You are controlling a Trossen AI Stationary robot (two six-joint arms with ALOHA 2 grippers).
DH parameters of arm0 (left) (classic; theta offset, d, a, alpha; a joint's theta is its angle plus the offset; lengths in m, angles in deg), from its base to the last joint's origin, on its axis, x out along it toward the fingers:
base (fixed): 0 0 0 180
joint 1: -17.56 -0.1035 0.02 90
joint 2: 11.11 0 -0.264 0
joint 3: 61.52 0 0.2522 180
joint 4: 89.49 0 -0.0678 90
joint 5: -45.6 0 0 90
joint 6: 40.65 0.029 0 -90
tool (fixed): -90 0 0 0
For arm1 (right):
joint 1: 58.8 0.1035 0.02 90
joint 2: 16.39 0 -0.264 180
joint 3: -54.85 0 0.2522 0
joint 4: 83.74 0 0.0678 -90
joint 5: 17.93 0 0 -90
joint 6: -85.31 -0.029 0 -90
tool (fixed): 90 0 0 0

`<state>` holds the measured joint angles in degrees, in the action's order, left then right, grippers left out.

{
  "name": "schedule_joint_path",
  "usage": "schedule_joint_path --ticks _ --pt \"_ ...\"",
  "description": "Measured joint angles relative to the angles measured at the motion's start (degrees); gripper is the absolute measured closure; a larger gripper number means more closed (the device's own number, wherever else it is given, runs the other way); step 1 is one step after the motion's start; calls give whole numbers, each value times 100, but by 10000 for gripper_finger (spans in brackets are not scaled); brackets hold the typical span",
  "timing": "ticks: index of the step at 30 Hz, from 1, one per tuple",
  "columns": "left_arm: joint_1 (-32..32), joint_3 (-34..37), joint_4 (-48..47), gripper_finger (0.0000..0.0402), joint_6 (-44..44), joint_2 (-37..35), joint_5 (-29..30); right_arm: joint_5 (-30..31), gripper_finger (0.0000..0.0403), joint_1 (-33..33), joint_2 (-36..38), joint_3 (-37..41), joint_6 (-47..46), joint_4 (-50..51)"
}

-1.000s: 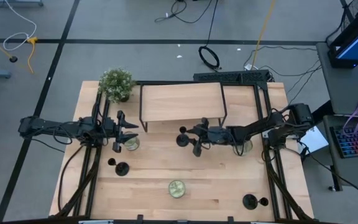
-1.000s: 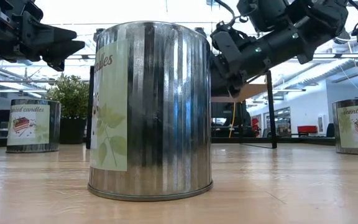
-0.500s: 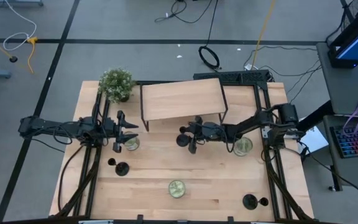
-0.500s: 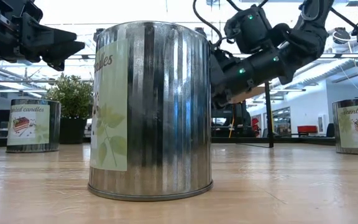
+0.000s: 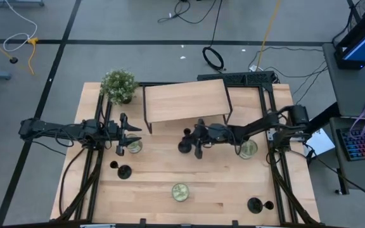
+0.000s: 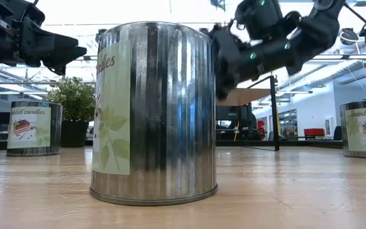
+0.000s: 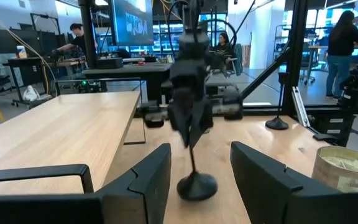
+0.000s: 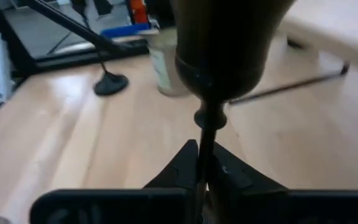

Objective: Pick & Place candle stick holders
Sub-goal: Put the top black candle holder on the shelf

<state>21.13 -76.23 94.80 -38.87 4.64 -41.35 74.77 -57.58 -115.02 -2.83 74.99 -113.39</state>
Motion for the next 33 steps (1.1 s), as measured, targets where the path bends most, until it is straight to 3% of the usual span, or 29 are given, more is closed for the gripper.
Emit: schedule_joint_path --ticks 7,12,17,27,33 --pt "0 0 -2 227 4 0 0 9 389 120 1252 0 593 826" --pt "0 0 81 227 267 0 0 85 394 -353 2156 0 1015 820" --pt "0 0 171 227 241 0 2 1018 393 -1123 2853 0 1320 1243" --pt "0 0 161 227 221 0 2 1030 393 -2832 2960 0 657 2229" --pt "0 0 150 227 241 0 2 586 393 -3387 2933 0 626 2238"
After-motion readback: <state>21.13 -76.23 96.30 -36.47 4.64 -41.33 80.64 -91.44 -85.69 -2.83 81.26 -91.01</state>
